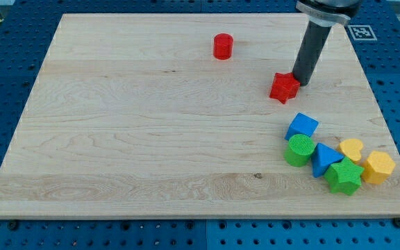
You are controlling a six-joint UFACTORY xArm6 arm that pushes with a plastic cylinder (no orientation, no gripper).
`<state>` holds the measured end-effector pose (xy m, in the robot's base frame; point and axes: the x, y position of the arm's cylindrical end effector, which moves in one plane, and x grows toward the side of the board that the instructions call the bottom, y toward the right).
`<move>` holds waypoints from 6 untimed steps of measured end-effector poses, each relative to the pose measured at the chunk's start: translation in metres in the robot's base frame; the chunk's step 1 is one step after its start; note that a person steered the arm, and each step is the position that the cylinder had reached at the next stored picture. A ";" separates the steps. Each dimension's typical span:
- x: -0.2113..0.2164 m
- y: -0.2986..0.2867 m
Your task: Move the red star above the green circle
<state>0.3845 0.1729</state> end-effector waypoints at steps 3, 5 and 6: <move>-0.006 -0.035; 0.055 -0.035; 0.073 -0.035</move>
